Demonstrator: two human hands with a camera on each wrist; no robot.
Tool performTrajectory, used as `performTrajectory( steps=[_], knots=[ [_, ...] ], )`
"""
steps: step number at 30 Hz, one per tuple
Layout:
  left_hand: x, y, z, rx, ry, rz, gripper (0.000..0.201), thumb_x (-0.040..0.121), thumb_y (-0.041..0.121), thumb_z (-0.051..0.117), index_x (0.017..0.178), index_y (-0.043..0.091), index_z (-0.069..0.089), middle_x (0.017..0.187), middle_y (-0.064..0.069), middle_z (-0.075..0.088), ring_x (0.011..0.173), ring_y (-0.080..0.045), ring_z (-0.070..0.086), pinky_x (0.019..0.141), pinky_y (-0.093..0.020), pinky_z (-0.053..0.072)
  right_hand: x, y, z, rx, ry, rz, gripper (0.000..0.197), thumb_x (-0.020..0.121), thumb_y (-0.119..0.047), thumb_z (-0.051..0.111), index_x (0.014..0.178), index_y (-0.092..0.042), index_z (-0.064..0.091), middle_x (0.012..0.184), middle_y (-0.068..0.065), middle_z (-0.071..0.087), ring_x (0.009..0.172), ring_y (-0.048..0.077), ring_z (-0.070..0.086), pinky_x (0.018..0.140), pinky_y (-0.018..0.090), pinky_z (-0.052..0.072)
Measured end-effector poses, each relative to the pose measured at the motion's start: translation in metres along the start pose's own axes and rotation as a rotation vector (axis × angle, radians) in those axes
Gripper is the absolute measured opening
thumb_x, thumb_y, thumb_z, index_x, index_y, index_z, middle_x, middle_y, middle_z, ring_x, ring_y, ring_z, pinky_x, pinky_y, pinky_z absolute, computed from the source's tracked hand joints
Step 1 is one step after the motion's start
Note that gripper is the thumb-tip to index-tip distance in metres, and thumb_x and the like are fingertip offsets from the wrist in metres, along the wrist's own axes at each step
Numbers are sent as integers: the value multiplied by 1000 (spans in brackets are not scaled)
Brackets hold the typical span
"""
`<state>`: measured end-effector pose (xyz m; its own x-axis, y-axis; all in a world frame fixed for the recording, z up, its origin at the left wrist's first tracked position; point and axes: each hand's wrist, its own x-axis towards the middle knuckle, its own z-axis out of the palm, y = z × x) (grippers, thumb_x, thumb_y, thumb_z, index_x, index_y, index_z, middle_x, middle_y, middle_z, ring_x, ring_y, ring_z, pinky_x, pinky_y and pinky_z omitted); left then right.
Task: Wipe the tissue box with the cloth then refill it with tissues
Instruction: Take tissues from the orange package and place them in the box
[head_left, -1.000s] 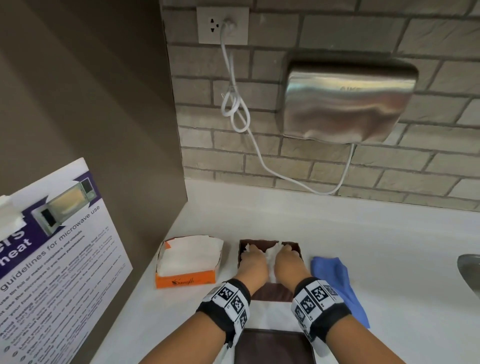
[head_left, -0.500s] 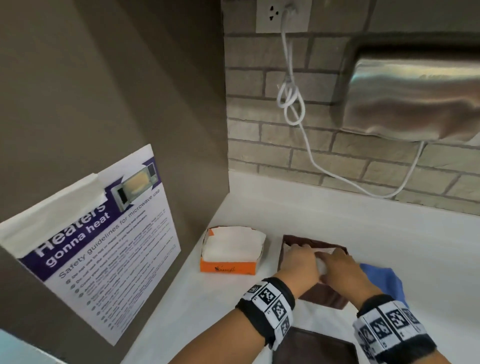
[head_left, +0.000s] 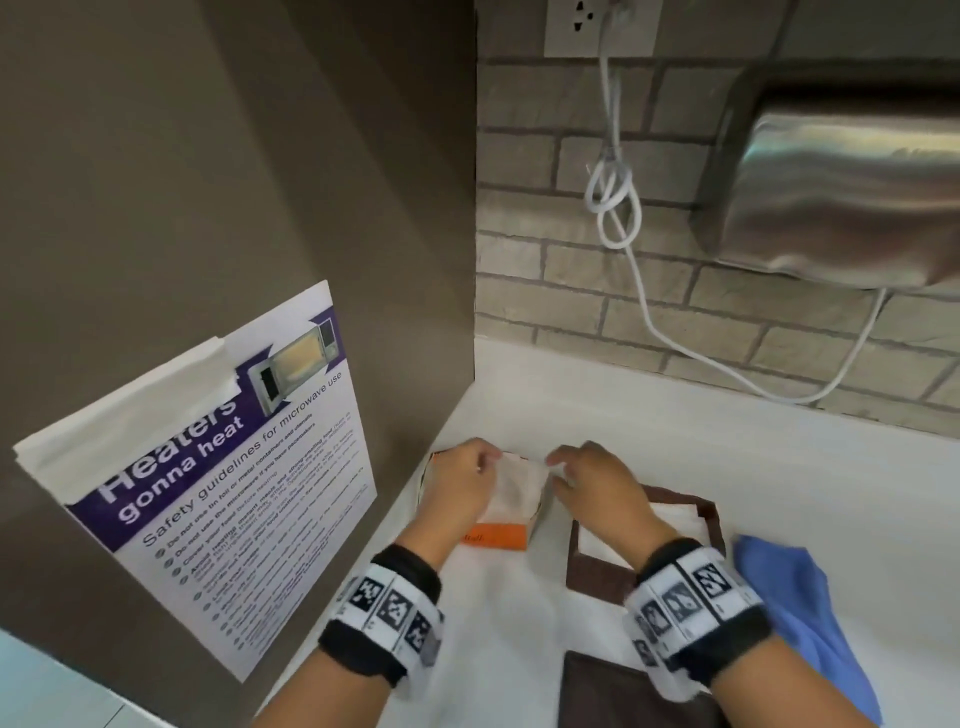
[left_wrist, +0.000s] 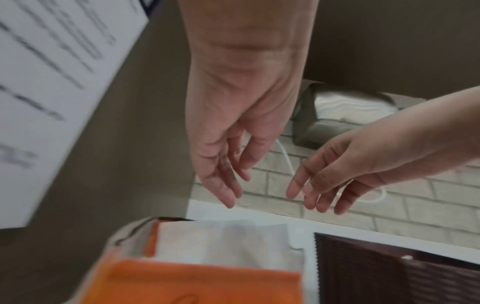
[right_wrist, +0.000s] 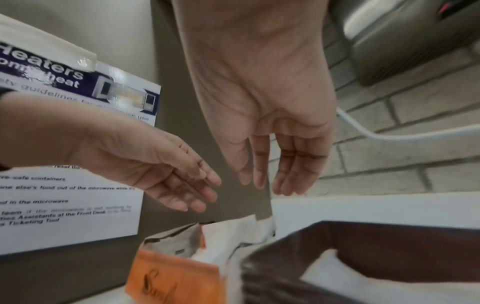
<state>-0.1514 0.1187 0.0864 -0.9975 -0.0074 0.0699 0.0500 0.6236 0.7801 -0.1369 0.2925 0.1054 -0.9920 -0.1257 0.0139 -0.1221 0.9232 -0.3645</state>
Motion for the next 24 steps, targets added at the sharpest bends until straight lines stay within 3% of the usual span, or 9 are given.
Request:
performTrajectory(
  steps=[3,7,11,18,22,24],
  knots=[
    [9,-25,-16,38,-4,-97,28,97,10,43,110,15,67,114,-4,67,94,-17,60,79,-24,47,24,-21,24,-70,-62,25,39,93,-30,49,130,-16,53,123,12,53,114,30,51,93,34,45],
    [11,-48,-19,120,-54,-155,29,97,10,41,113,16,65,122,-6,63,108,-20,60,83,-21,43,39,-35,46,-226,-44,72,39,94,-33,49,125,-10,51,122,13,51,114,29,48,86,36,47],
    [12,-58,-19,91,-54,-194,28,97,11,42,111,18,66,122,-5,63,108,-19,59,83,-21,42,41,-40,58,-262,42,122,38,92,-35,52,121,-9,47,121,11,48,110,26,50,81,33,48],
    [17,-59,-15,42,-34,-179,25,97,12,44,107,18,67,119,-4,65,104,-18,61,83,-21,44,45,-30,63,-224,111,96,21,90,-12,49,111,-10,55,113,10,51,99,27,53,77,35,46],
    [20,-54,-17,30,-33,-138,28,97,7,44,111,13,67,116,-5,65,105,-20,62,85,-22,47,46,-24,63,-199,62,68,28,95,-29,48,116,-13,58,115,10,53,106,26,51,83,35,48],
    [22,-54,-18,40,-46,-97,32,95,0,43,114,12,66,117,-4,65,110,-20,60,90,-21,44,47,-21,63,-110,62,48,28,95,-30,50,116,-16,62,114,9,54,108,26,50,85,35,49]
  ],
)
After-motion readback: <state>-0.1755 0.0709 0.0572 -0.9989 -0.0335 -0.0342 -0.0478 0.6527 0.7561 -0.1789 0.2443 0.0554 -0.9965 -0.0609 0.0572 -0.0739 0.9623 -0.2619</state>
